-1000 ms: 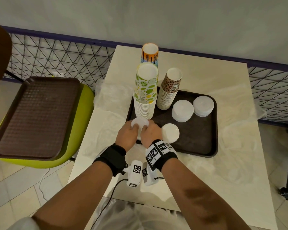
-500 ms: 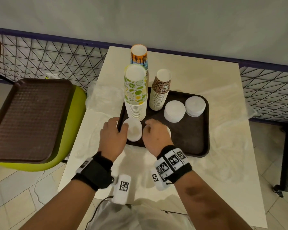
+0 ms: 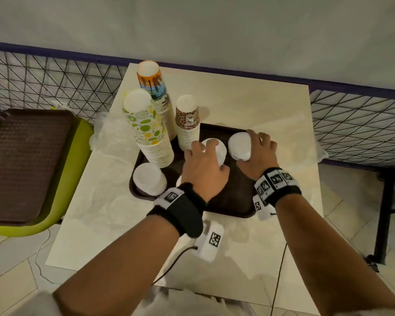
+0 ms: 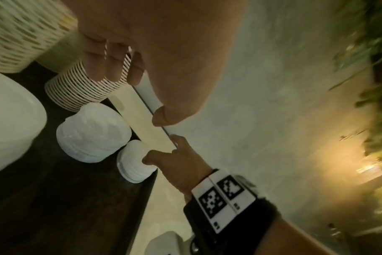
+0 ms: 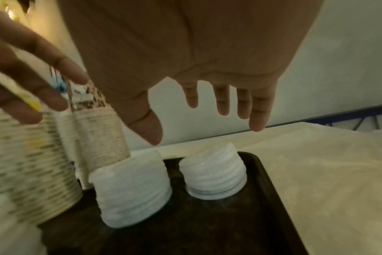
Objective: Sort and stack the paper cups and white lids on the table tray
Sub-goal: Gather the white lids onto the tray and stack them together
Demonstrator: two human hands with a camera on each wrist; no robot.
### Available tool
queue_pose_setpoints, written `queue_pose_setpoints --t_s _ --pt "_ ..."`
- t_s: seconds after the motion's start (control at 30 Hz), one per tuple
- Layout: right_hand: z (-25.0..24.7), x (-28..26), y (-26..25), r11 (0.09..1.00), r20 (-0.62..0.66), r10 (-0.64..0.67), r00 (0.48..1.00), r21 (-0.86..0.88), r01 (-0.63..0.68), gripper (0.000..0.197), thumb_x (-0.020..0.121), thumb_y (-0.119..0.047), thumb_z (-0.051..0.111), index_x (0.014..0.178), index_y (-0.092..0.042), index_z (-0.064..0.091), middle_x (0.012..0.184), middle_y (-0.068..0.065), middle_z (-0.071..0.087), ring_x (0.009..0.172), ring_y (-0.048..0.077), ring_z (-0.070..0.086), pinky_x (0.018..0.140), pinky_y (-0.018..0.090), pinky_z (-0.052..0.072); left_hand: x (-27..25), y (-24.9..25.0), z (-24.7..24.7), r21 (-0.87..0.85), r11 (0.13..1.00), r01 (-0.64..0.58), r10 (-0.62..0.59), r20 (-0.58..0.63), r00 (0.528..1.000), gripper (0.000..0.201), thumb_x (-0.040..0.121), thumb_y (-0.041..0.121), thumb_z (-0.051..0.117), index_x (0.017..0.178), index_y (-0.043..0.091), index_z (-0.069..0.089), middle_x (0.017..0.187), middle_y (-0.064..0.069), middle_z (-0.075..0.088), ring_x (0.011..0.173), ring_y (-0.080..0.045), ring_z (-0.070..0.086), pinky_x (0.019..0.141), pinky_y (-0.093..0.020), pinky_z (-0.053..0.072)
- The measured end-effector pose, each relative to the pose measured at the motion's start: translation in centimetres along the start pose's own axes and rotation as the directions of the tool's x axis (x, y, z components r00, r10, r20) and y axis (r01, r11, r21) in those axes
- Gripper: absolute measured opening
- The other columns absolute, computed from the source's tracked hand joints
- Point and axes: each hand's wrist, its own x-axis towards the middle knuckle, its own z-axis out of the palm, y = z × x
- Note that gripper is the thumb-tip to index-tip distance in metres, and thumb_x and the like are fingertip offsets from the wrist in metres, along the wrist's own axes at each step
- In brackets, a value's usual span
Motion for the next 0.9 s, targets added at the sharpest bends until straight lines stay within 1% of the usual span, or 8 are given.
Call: queue_pose_setpoints --t_s 0.13,0.3,0.37,0.47,0.57,0.73,0.83,0.9 --pt "1.3 3.6 0.9 0.972 0.129 -0.065 0.990 -0.216 0.092 0.106 0.071 -0.044 0.079 0.156 -0.036 0.016 0.159 0.009 0.019 0.140 0.041 0.025 0.107 0.056 0.042 3.4 1.0 2.2 0.153 0.986 0.073 -0.092 0.123 0.988 0.063 0.096 0.039 0.062 0.151 0.022 0.037 0.153 -0.014 0.031 0.137 -0.043 0.035 0.107 -0.049 0.045" --pt "2.7 6.4 1.7 0.935 0.189 -0.139 0.972 -0.299 0.192 0.105 0.072 -0.051 0.081 0.155 -0.045 0.016 0.158 0.011 0.020 0.138 0.044 0.028 0.107 0.057 0.041 5.6 0.2 4.4 0.296 0.953 0.065 -0.121 0.174 0.977 0.060 0.100 0.037 0.057 0.152 0.016 0.038 0.157 -0.014 0.032 0.140 -0.041 0.035 0.109 -0.050 0.045" --pt "3.2 7.0 1.9 0.923 0.200 -0.157 0.967 -0.320 0.216 0.099 0.075 -0.048 0.080 0.154 -0.045 0.020 0.154 0.013 0.024 0.135 0.045 0.030 0.106 0.055 0.043 6.1 -0.2 5.0 0.300 0.951 0.074 -0.130 0.174 0.976 0.055 0.101 0.034 0.054 0.151 0.015 0.040 0.156 -0.012 0.036 0.139 -0.039 0.037 0.109 -0.049 0.045" --pt "3.9 7.2 2.2 0.933 0.190 -0.135 0.972 -0.305 0.189 0.090 0.076 -0.046 0.078 0.151 -0.042 0.029 0.148 0.016 0.024 0.129 0.047 0.033 0.105 0.054 0.044 6.6 -0.5 5.7 0.311 0.948 0.070 -0.123 0.152 0.981 0.050 0.102 0.028 0.054 0.149 0.016 0.043 0.152 -0.010 0.040 0.137 -0.036 0.040 0.107 -0.047 0.046" --pt "4.5 7.0 2.6 0.939 0.167 -0.124 0.978 -0.300 0.170 0.091 0.073 -0.048 0.077 0.150 -0.039 0.030 0.145 0.016 0.025 0.128 0.048 0.035 0.106 0.054 0.043 7.2 -0.5 6.0 0.320 0.945 0.073 -0.119 0.124 0.985 0.047 0.100 0.023 0.060 0.144 0.018 0.047 0.147 -0.008 0.044 0.132 -0.034 0.043 0.103 -0.046 0.047" --pt "5.3 6.4 3.0 0.930 0.147 -0.152 0.977 -0.314 0.192 0.090 0.077 -0.046 0.077 0.151 -0.033 0.028 0.141 0.017 0.036 0.129 0.042 0.038 0.107 0.053 0.040 8.1 -0.6 6.5 0.305 0.946 0.107 -0.152 0.129 0.980 0.047 0.096 0.019 0.067 0.140 0.019 0.051 0.144 -0.012 0.039 0.128 -0.036 0.043 0.103 -0.044 0.048" --pt "5.0 6.3 3.2 0.931 0.182 -0.157 0.971 -0.300 0.207 0.092 0.070 -0.047 0.081 0.147 -0.032 0.031 0.139 0.019 0.036 0.126 0.044 0.039 0.104 0.054 0.042 8.3 -0.7 6.7 0.276 0.950 0.150 -0.189 0.123 0.974 0.042 0.097 0.021 0.066 0.137 0.022 0.053 0.144 -0.016 0.033 0.127 -0.038 0.044 0.102 -0.041 0.047" --pt "4.7 6.0 3.4 0.932 0.200 -0.157 0.967 -0.294 0.212 0.094 0.067 -0.047 0.082 0.145 -0.033 0.032 0.138 0.019 0.035 0.126 0.044 0.037 0.103 0.054 0.042 8.3 -0.8 6.5 0.210 0.965 0.155 -0.185 0.134 0.974 0.037 0.099 0.021 0.064 0.135 0.022 0.056 0.141 -0.015 0.035 0.120 -0.036 0.052 0.098 -0.038 0.049"
